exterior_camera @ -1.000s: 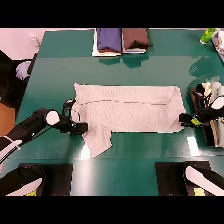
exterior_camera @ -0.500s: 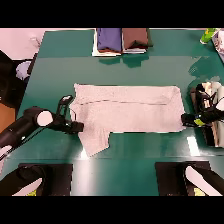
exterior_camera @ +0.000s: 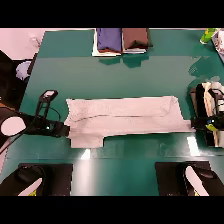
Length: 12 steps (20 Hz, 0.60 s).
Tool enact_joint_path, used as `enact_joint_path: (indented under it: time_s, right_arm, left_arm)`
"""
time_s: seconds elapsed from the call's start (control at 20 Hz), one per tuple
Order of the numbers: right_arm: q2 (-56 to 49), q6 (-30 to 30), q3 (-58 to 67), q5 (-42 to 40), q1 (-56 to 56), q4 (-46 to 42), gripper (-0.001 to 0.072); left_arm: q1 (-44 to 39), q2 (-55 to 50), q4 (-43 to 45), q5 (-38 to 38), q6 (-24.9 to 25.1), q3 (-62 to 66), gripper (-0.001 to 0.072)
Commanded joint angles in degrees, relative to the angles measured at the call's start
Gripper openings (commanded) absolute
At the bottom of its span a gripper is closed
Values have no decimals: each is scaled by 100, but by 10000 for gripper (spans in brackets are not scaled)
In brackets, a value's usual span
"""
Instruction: Fold the shirts.
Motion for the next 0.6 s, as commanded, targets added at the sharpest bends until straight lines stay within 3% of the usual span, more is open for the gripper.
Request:
enact_joint_path:
  time_s: [0.0, 0.25, 0.55]
  right_arm:
    - [-323, 11, 476, -90, 94, 0, 11]
    - [-1875, 284, 1547, -675, 601, -2, 11]
    - [-3517, 328, 2699, -671, 876, 11, 11]
  left_arm:
    - [15, -133, 442, 455, 37, 289, 20]
    - [15, -1491, 997, 1539, 127, 710, 20]
    - [302, -3182, 1169, 2164, 118, 1714, 20]
